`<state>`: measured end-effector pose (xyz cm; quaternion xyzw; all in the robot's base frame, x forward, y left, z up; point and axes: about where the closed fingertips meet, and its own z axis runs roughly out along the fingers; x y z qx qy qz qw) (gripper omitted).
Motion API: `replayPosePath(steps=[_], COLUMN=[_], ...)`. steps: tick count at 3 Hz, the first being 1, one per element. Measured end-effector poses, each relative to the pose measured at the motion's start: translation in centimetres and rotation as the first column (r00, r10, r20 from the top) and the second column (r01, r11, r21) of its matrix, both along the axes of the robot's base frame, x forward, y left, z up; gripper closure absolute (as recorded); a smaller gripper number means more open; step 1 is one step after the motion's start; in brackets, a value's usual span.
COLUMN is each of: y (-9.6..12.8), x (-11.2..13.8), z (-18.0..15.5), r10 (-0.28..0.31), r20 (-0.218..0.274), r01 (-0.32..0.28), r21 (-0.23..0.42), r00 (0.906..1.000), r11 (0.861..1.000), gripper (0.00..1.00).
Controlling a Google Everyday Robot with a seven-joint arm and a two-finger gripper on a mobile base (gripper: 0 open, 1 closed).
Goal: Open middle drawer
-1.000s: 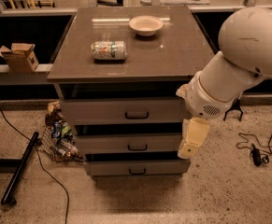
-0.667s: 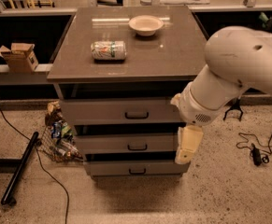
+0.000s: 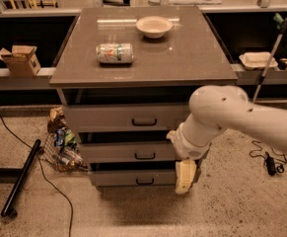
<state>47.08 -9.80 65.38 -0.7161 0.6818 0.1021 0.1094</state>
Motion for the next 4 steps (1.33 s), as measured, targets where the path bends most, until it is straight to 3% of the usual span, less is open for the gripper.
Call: replayPosePath(steps=[1,2,4], y=[0.7,0.9,-0.6], x=[0.9,1.2,7.6], z=[-7.0,-7.6,-16.8], r10=[-0.010,0.002,0.040], r20=[-0.015,-0.017,0.041], r01=[0.010,-0.001,-0.036], r21=[0.041,0.028,-0.076], r00=[0.9998,0.9999,0.9984], r11=[0.999,1.000,0.996], gripper=[0.00,0.00,0.00])
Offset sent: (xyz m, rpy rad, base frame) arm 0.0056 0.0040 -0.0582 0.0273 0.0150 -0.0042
